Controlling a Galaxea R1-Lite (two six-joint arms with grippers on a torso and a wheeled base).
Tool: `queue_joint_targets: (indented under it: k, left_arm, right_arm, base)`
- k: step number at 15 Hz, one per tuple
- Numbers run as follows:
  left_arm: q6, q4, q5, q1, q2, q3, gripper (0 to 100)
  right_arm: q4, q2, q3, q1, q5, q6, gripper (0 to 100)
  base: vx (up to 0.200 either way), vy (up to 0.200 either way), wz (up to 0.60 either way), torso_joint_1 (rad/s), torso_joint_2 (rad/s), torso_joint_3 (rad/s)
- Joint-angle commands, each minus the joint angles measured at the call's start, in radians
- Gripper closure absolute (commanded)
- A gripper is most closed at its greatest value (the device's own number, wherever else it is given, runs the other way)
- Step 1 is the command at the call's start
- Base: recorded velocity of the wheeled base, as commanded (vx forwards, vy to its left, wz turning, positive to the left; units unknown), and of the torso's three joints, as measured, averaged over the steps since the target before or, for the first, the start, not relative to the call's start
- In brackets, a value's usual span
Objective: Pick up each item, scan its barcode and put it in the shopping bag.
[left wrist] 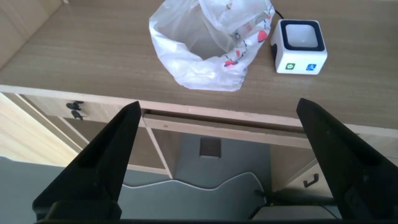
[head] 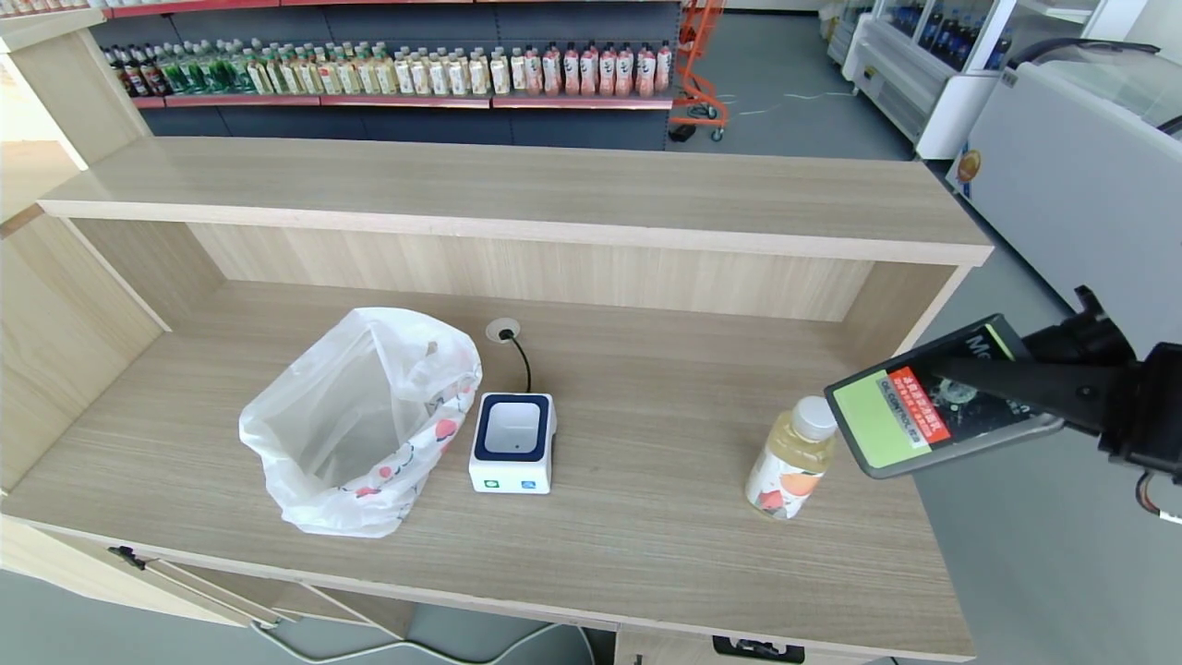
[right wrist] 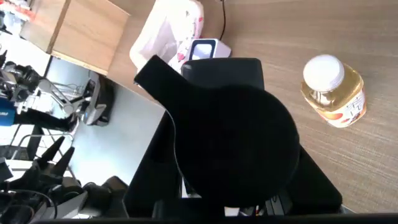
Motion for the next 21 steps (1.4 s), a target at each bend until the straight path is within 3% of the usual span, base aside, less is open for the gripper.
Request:
queue_joint_targets:
  k: [1, 7, 17, 21]
  left_arm:
    - [0.000, 0.000, 0.000, 0.000, 0.002, -0.001, 0]
    - [0.000, 0.000, 0.000, -0.002, 0.002, -0.001, 0]
    - [-0.002, 0.000, 0.000, 0.000, 0.002, 0.001, 0]
    - [0.001, 0.000, 0.000, 0.000, 0.002, 0.001, 0]
  right_arm:
    - [-0.006, -0.018, 0.022, 0.012, 0.014, 0.003, 100]
    - [-0.006, -0.050, 0.048, 0.014, 0.040, 0.014, 100]
    - [-0.029, 0.067, -0.030, 0.012, 0.062, 0.008, 100]
    - [-0.067, 0.254, -0.079, 0.008, -0.043, -0.071, 100]
  base:
    - [0.000, 0.000, 0.00, 0.000, 0.00, 0.000]
    - [0.000, 0.000, 0.00, 0.000, 0.00, 0.000]
    - [0.000, 0.200, 0.00, 0.002, 0.00, 0.002]
    - [0.000, 0.200, 0.00, 0.002, 0.00, 0.004]
